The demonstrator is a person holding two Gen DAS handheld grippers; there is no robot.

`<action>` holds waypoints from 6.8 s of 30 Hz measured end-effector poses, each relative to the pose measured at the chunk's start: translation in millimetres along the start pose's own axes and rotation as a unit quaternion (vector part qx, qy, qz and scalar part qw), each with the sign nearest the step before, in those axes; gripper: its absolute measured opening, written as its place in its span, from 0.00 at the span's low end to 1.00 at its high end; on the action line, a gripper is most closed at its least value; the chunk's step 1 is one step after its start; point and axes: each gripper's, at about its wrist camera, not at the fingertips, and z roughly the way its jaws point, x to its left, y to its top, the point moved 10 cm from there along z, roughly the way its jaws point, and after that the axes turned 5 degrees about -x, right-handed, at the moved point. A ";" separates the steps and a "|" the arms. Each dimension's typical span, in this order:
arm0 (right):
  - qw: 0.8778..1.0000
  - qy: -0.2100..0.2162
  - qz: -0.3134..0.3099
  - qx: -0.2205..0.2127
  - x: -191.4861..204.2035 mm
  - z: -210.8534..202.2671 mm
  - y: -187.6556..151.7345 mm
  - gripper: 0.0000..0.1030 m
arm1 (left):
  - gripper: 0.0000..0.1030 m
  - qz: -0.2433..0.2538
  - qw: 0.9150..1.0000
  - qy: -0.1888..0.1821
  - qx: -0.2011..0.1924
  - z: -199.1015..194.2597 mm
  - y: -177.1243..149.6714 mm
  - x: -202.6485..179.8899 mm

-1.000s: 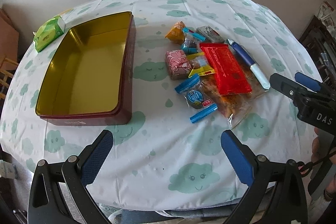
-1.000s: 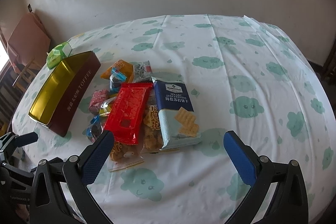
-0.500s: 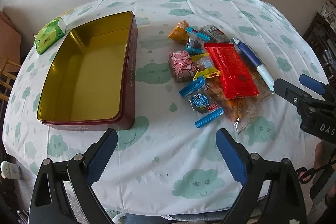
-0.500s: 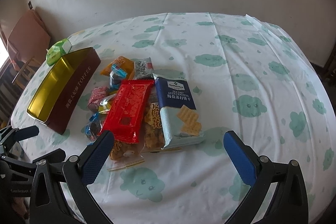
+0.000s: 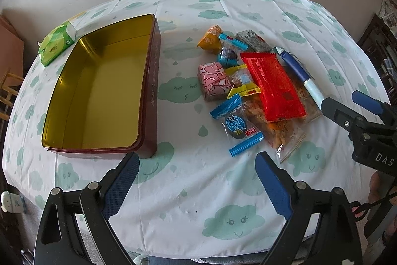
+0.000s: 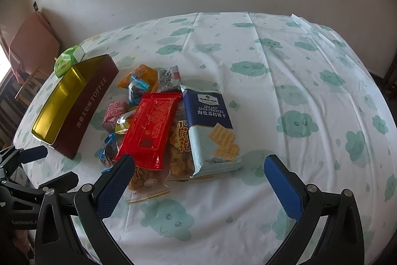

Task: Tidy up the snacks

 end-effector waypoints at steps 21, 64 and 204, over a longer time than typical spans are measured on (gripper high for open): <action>1.000 0.000 0.004 0.001 -0.3 4.1 -1.3 1.00 | 0.90 0.001 1.000 -0.007 0.005 9.3 3.2 -6.1; 0.999 0.033 0.006 0.044 -38.4 76.5 25.7 0.52 | 0.90 0.011 1.000 -0.010 0.012 18.2 14.1 -12.1; 0.991 -0.129 0.027 -0.022 -95.9 63.0 20.5 0.55 | 0.30 -0.029 0.998 0.037 0.036 103.6 75.2 183.6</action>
